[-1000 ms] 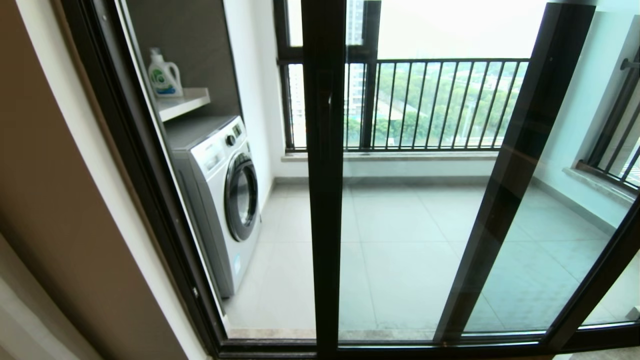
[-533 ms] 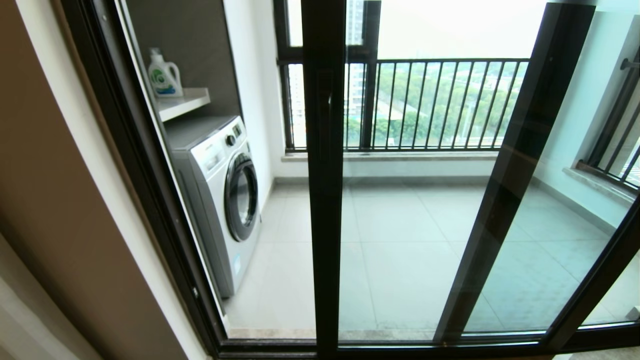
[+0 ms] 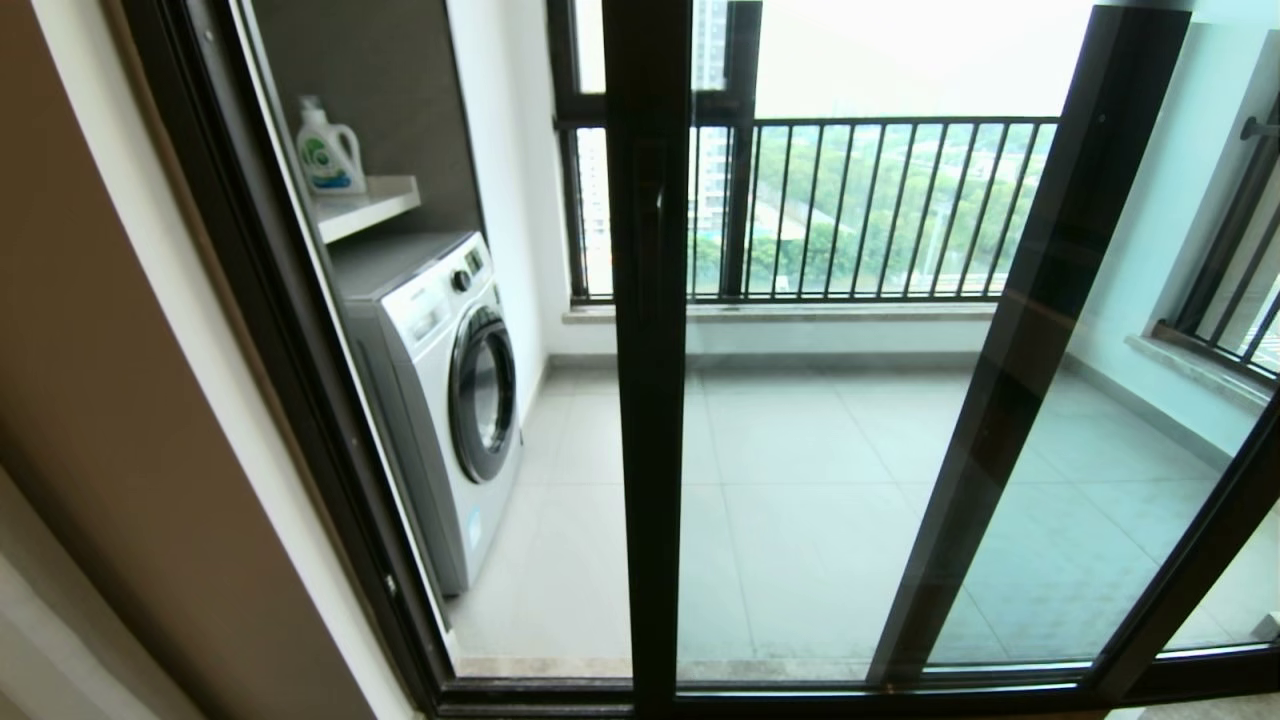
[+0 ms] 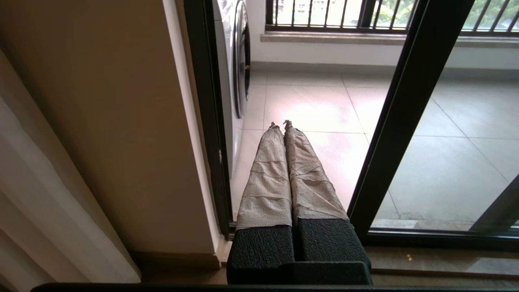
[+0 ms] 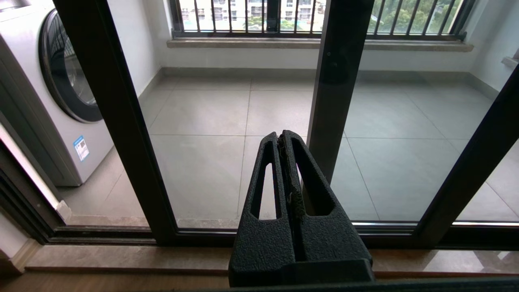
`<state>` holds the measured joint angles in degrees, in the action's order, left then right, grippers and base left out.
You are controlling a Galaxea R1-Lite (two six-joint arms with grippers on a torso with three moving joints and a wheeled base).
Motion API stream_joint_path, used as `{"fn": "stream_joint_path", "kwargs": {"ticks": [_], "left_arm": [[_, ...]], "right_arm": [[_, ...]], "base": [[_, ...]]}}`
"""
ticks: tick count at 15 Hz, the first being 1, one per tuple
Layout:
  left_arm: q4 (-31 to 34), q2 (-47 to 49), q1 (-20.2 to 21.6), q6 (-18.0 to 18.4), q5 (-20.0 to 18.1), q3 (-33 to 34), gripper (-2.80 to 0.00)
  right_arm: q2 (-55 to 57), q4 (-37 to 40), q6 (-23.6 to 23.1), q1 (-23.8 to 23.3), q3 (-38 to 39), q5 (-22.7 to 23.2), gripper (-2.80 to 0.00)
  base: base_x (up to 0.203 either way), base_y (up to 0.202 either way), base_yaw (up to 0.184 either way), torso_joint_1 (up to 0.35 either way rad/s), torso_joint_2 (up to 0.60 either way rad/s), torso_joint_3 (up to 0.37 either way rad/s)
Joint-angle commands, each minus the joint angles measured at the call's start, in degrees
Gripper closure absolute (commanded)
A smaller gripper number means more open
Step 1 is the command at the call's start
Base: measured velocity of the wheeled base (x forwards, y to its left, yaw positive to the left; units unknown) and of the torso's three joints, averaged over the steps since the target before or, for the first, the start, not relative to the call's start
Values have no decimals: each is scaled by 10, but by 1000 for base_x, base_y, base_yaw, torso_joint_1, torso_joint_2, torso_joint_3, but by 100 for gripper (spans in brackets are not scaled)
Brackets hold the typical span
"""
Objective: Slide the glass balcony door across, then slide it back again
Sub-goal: Close the slid door
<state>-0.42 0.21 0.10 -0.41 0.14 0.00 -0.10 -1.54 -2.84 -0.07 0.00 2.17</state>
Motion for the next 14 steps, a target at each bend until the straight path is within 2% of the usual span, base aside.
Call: {"fn": "stream_joint_path", "kwargs": {"ticks": [1, 4, 6, 7, 10, 12, 14], "left_arm": [[0, 0, 1, 0, 0, 0, 0], [-1, 0, 1, 7, 1, 0, 0], [-4, 2, 1, 41, 6, -17, 0], [3, 15, 1, 49, 10, -55, 0], [21, 148, 1, 49, 12, -253, 0], [18, 262, 1, 31, -8, -362, 0], [-2, 372, 1, 15, -36, -439, 0]], "right_arm": [[1, 0, -1, 0, 7, 0, 0], [1, 0, -1, 0, 7, 0, 0], [1, 0, -1, 0, 7, 0, 0], [1, 0, -1, 1, 7, 0, 0], [1, 0, -1, 0, 7, 0, 0], [1, 0, -1, 0, 7, 0, 0], [1, 0, -1, 0, 7, 0, 0]], "base": [[0, 0, 0, 0, 0, 0], [0, 0, 0, 0, 0, 0], [0, 0, 0, 0, 0, 0], [0, 0, 0, 0, 0, 0], [0, 0, 0, 0, 0, 0], [0, 0, 0, 0, 0, 0], [0, 0, 0, 0, 0, 0]]}}
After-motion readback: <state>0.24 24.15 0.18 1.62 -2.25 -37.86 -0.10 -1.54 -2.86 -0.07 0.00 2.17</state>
